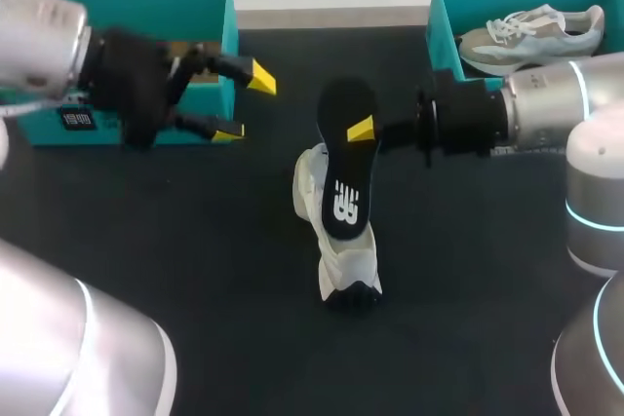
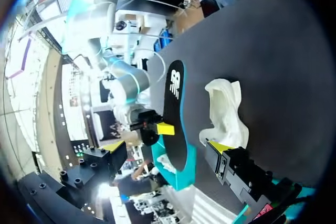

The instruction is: Take the shoe out of the shoebox, open the shoe tongue, remove and reinsert the insole, then place the shoe into the shoebox

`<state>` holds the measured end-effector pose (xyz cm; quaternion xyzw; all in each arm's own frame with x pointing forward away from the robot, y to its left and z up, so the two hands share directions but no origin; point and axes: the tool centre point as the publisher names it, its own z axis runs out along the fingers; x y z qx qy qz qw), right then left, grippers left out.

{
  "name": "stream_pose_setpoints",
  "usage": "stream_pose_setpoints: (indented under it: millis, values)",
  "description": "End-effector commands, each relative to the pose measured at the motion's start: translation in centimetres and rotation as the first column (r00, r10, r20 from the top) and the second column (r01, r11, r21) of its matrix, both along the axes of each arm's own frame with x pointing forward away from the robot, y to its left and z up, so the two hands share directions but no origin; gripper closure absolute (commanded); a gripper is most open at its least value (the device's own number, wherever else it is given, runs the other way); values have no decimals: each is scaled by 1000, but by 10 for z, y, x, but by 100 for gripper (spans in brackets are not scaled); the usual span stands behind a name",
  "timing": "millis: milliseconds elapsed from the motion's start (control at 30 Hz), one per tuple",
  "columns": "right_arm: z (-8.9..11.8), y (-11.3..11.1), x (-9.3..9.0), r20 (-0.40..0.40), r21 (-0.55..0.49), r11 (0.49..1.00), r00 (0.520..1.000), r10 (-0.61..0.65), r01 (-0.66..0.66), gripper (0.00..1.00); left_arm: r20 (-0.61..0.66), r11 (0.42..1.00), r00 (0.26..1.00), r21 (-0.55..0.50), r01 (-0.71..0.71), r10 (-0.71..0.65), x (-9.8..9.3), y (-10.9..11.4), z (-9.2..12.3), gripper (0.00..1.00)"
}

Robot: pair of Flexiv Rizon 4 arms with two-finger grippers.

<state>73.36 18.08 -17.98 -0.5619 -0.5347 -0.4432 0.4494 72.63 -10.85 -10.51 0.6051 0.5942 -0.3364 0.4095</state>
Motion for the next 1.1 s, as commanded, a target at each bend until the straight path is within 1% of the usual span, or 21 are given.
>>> stream_pose_setpoints:
  millis: [33, 100, 367, 467, 500, 600, 667, 700, 933, 1100]
  values:
    - [-1, 4, -1, 4, 3, 1000, 1000, -5, 5, 100, 29, 924, 999, -381, 36, -27, -3, 1, -6, 0]
    - [0, 6, -2, 8, 6, 1000, 1000, -7, 7, 100, 18, 922, 1000, -387, 16, -10, -2, 0, -8, 0]
    - [7, 13, -5, 37, 50, 998, 999, -25, 24, 100, 5, 938, 1000, -346, 9, -7, 7, -1, -25, 0]
    - [12, 18, -7, 51, 73, 997, 998, -41, 38, 100, 5, 938, 1000, -347, 3, -2, 11, -5, -32, 0]
    - [13, 20, -8, 45, 68, 997, 998, -45, 42, 100, 2, 937, 1000, -348, 3, -3, 13, -7, -34, 0]
    - [15, 25, -9, 43, 72, 996, 998, -52, 48, 100, -34, 928, 999, -373, -15, 2, 19, -15, -41, 0]
    - [16, 29, -10, 40, 78, 996, 998, -52, 49, 100, -19, 928, 1000, -371, -5, -2, 23, -21, -46, 0]
    - [16, 32, -10, 39, 80, 995, 998, -54, 51, 100, -31, 922, 1000, -387, -12, 0, 25, -25, -47, 0]
    - [14, 42, -12, 30, 95, 994, 998, -56, 53, 100, -47, 902, 999, -432, -18, -3, 36, -49, -48, 0]
    - [14, 47, -14, 28, 105, 994, 999, -44, 41, 100, -54, 903, 999, -429, -22, -1, 41, -62, -52, 0]
